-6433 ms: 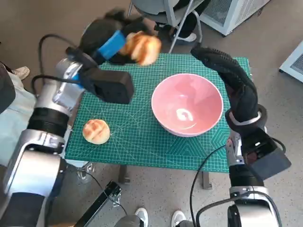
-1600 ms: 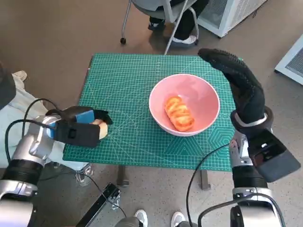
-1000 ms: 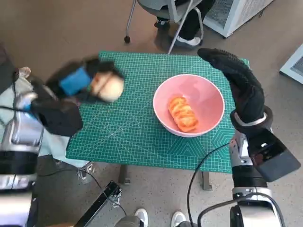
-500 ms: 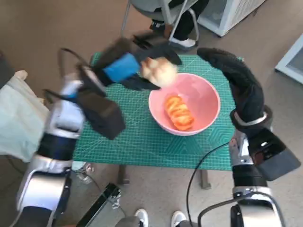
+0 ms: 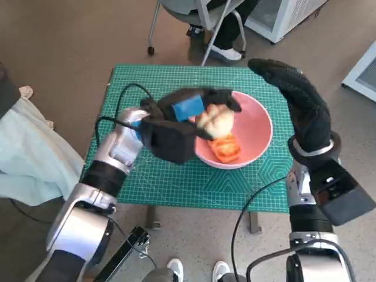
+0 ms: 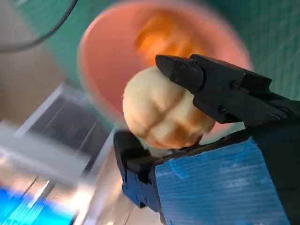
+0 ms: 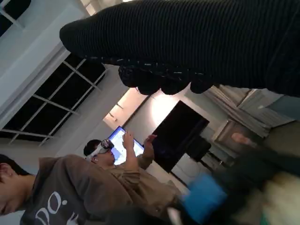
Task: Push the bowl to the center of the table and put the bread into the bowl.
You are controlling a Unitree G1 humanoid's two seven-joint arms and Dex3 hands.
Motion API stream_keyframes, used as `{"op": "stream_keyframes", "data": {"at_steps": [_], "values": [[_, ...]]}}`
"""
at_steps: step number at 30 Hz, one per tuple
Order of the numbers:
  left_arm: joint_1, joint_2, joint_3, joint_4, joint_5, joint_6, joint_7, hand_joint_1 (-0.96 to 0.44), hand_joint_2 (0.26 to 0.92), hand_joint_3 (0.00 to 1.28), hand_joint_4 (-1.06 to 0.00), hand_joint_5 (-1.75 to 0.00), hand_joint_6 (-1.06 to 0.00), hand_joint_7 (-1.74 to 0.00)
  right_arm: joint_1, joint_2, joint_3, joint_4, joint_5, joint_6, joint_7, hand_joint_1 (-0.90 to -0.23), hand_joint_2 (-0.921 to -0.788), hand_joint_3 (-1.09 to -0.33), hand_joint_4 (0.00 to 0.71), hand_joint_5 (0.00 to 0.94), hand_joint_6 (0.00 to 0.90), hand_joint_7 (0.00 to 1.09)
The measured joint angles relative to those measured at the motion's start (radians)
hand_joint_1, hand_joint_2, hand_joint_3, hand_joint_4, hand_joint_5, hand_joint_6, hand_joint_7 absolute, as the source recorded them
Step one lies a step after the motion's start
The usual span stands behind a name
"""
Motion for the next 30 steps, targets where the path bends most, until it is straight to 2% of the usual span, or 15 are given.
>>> {"op": "stream_keyframes", "data": {"at_steps": [7, 13, 18, 19, 20, 23, 26, 30], "values": [[0.0, -0.018, 0.011, 0.022, -0.004, 0.008, 0.007, -0.23, 0.826, 0.1, -0.05, -0.02, 0.0, -0.48, 0.002, 0.0, -0.009, 0.001, 0.0, -0.014, 0.0, -0.667, -0.921, -0.78, 0.301, 0.002, -0.001, 0.8], [0.004, -0.038, 0.067, 0.045, -0.072, -0.077, 0.033, -0.29, 0.845, 0.08, -0.09, -0.03, -0.02, -0.51, 0.002, 0.0, -0.013, 0.005, 0.001, -0.02, 0.0, -0.658, -0.921, -0.778, 0.302, 0.002, -0.001, 0.81], [0.027, -0.052, 0.155, 0.048, -0.173, -0.17, 0.065, -0.35, 0.904, 0.05, -0.24, -0.06, -0.15, -0.53, 0.002, 0.0, -0.019, 0.004, 0.002, -0.018, -0.008, -0.654, -0.921, -0.775, 0.302, 0.002, 0.0, 0.81], [0.03, -0.054, 0.164, 0.048, -0.184, -0.178, 0.07, -0.36, 0.918, 0.06, -0.35, -0.07, -0.23, -0.49, 0.002, 0.0, -0.019, 0.004, 0.002, -0.018, -0.009, -0.656, -0.921, -0.775, 0.303, 0.002, 0.003, 0.81], [0.046, -0.064, 0.213, 0.04, -0.23, -0.212, 0.1, -0.36, 0.919, 0.08, -0.39, -0.09, -0.25, -0.49, 0.002, 0.0, -0.025, -0.001, 0.001, -0.012, -0.021, -0.658, -0.921, -0.775, 0.304, 0.003, 0.006, 0.81], [0.1, -0.098, 0.283, -0.035, -0.333, -0.227, 0.119, -0.35, 0.92, 0.12, -0.44, -0.1, -0.28, -0.49, 0.003, 0.004, -0.028, -0.017, -0.006, 0.006, -0.053, -0.659, -0.921, -0.775, 0.306, 0.004, 0.01, 0.82], [0.168, -0.15, 0.344, -0.148, -0.442, -0.238, 0.148, -0.34, 0.921, 0.16, -0.44, -0.1, -0.25, -0.54, 0.003, 0.007, -0.034, -0.038, -0.024, 0.027, -0.093, -0.657, -0.921, -0.777, 0.308, 0.005, 0.015, 0.82], [0.244, -0.199, 0.382, -0.304, -0.537, -0.231, 0.172, -0.34, 0.921, 0.21, -0.4, -0.1, -0.14, -0.71, 0.005, 0.018, -0.035, -0.073, -0.048, 0.063, -0.141, -0.648, -0.921, -0.781, 0.314, 0.007, 0.02, 0.82]]}}
